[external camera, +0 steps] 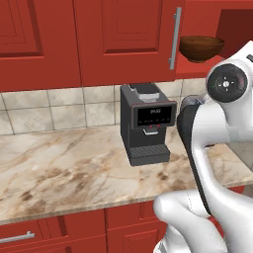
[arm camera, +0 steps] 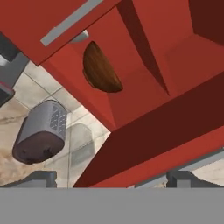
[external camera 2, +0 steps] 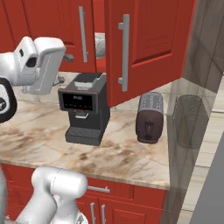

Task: Move the bowls from the cabinet to the plates on the dining table.

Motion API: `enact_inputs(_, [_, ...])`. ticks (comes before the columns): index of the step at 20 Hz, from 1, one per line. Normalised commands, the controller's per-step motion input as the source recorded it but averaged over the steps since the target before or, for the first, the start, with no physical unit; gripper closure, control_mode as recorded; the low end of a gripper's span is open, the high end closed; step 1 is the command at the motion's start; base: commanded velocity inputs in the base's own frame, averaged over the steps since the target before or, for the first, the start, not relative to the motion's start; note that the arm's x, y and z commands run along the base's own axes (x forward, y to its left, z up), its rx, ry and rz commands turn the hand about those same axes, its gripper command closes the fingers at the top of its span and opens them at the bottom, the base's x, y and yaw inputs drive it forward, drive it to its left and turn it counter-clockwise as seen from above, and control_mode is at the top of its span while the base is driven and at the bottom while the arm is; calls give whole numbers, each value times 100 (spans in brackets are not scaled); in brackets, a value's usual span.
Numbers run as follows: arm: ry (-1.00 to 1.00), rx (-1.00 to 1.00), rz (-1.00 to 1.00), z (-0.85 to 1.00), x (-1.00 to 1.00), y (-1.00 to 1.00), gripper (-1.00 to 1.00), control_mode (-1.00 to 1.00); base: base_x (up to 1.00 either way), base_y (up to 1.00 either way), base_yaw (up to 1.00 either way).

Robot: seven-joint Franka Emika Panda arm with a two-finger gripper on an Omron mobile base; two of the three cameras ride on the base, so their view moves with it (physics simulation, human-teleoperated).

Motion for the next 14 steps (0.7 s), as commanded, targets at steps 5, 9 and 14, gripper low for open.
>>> enact_inputs(5, [0,-21,0,0,7,-21,-100,-100,0,0,0])
enact_inputs(9, [0,-16,0,0,0,-19,-100,-100,0,0,0])
enact_inputs(14, [6,-8,0,5,-7,-12,-100,-100,0,0,0])
